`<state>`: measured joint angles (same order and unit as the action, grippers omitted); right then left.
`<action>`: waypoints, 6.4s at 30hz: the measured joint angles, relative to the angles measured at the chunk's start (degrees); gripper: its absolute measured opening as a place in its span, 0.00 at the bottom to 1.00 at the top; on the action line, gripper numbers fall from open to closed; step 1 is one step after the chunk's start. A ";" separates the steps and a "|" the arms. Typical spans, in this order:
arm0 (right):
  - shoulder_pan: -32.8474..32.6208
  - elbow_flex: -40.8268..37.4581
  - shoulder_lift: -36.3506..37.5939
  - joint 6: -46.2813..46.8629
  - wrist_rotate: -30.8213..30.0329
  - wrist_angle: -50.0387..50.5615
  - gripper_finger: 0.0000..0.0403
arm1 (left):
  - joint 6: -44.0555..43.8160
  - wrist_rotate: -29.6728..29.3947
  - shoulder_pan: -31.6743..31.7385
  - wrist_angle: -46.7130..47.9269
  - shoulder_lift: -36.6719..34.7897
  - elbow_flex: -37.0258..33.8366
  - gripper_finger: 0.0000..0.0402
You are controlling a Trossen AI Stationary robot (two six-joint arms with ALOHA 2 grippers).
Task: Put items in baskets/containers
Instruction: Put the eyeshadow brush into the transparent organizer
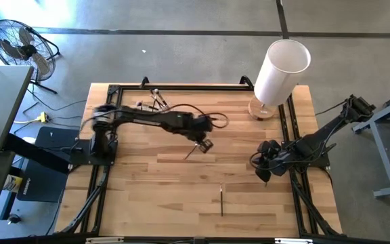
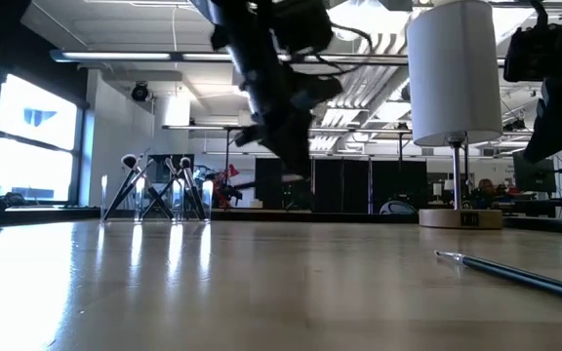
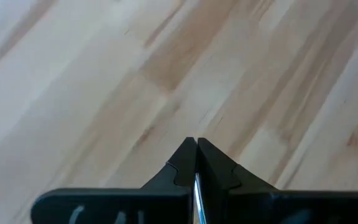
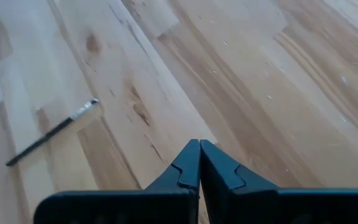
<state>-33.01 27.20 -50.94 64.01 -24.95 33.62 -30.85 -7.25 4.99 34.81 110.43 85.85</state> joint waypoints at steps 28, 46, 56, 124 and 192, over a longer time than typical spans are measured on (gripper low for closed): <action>13.07 -0.01 -1.60 -20.07 -9.54 -18.32 0.00 | 26.46 -29.86 9.11 -40.54 -65.10 -57.20 0.00; 22.24 0.00 -1.99 -22.54 -8.98 -24.63 0.00 | 30.62 -4.19 35.72 -38.77 -66.38 -60.48 0.00; 24.18 0.00 -1.99 -22.52 -8.81 -24.70 0.00 | 30.17 -2.41 37.78 -31.12 -66.38 -60.48 0.02; 18.82 5.41 -4.64 31.39 15.95 23.82 0.00 | 8.47 -7.02 -18.48 -33.37 -32.06 -44.16 0.01; 3.72 11.45 -42.09 64.33 32.03 20.55 0.21 | 16.05 -0.63 -18.49 -23.03 -32.10 -44.18 0.01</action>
<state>-29.30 38.65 -93.03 128.34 7.08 54.17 -14.80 -7.88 -13.50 11.78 78.32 41.67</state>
